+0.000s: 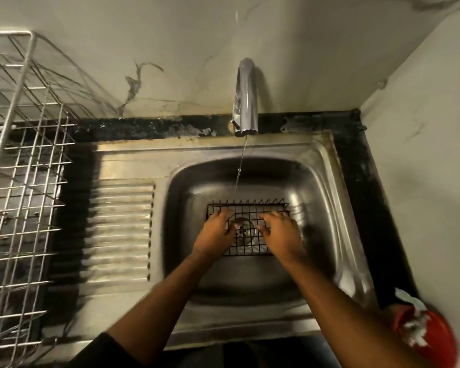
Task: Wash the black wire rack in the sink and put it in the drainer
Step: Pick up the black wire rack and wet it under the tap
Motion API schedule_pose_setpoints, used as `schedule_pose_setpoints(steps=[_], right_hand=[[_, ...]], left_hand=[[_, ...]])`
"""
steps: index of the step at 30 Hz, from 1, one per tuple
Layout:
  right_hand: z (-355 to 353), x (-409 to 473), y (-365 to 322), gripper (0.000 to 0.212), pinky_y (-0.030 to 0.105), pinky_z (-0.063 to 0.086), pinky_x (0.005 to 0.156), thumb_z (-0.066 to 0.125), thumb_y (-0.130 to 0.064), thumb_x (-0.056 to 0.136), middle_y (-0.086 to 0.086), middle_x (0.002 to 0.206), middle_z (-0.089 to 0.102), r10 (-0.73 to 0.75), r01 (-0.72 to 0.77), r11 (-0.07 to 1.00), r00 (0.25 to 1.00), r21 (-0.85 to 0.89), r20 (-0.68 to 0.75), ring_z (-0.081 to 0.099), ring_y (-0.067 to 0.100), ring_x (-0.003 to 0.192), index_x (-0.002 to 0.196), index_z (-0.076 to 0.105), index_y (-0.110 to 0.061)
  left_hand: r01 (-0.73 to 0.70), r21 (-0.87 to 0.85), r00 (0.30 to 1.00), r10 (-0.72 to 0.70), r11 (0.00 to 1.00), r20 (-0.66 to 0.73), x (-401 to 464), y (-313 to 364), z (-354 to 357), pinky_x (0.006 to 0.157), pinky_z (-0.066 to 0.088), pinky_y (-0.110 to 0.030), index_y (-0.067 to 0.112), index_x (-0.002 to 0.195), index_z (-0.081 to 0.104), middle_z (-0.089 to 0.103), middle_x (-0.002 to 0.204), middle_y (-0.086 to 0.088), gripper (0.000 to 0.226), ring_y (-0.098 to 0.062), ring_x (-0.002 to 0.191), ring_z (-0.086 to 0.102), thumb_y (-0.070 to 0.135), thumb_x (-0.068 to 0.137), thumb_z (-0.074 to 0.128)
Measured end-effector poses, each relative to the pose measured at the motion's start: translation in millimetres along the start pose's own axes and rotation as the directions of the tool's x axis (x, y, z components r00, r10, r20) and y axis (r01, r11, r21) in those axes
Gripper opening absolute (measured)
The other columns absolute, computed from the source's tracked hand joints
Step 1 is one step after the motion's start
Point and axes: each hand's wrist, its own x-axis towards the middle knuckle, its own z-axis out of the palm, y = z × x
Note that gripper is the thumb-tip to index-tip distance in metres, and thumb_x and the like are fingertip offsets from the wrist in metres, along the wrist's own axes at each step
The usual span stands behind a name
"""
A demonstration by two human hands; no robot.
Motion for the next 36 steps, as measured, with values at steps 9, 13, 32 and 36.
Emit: schedule_pose_setpoints(steps=[9,13,32,36], right_hand=[[2,20,-1,0.041,0.038,0.033,0.095,0.056,-0.048,0.094,-0.002,0.126,0.064,0.058,-0.019,0.978,0.981,-0.208,0.184,0.044,0.02,0.124,0.13,0.059,-0.029],[-7,31,-7,0.037,0.037,0.038,0.097,0.061,-0.048,0.091,0.001,0.122,0.063,0.066,-0.021,0.984,0.964,-0.177,0.256,0.045,0.02,0.119,0.119,0.064,-0.024],[-83,24,-90,0.013,0.046,0.036,0.101,0.07,-0.025,0.084,0.001,0.105,0.067,-0.567,0.577,0.58,0.792,-0.575,0.224,0.048,0.022,0.114,0.096,0.073,-0.021],[-100,15,-89,0.015,0.041,0.036,0.095,0.068,-0.027,0.086,-0.005,0.101,0.065,-0.613,0.558,0.571,0.778,-0.603,0.139,0.047,0.019,0.11,0.099,0.073,-0.025]], left_hand=[[-0.153,0.411,0.976,0.072,0.898,0.206,9,-13,10,0.115,0.037,-0.047,0.033,0.151,0.042,0.033,0.162,0.005,0.053,-0.029,0.149,0.02,0.035,0.1,0.058],[-0.156,0.442,0.975,0.065,0.883,0.214,6,-14,12,0.118,0.035,-0.05,0.031,0.155,0.034,0.027,0.165,0.005,0.061,-0.029,0.152,0.014,0.036,0.1,0.059],[-0.039,0.166,0.867,0.116,0.985,-0.485,-28,13,-53,0.071,0.054,-0.035,0.024,0.113,0.061,0.063,0.106,0.004,0.023,-0.016,0.089,0.064,0.042,0.101,0.052],[-0.05,-0.192,0.938,-0.02,0.98,-0.346,-17,23,-63,0.108,0.045,-0.042,0.019,0.144,0.05,0.049,0.14,-0.004,0.062,-0.022,0.132,0.047,0.053,0.094,0.062]])
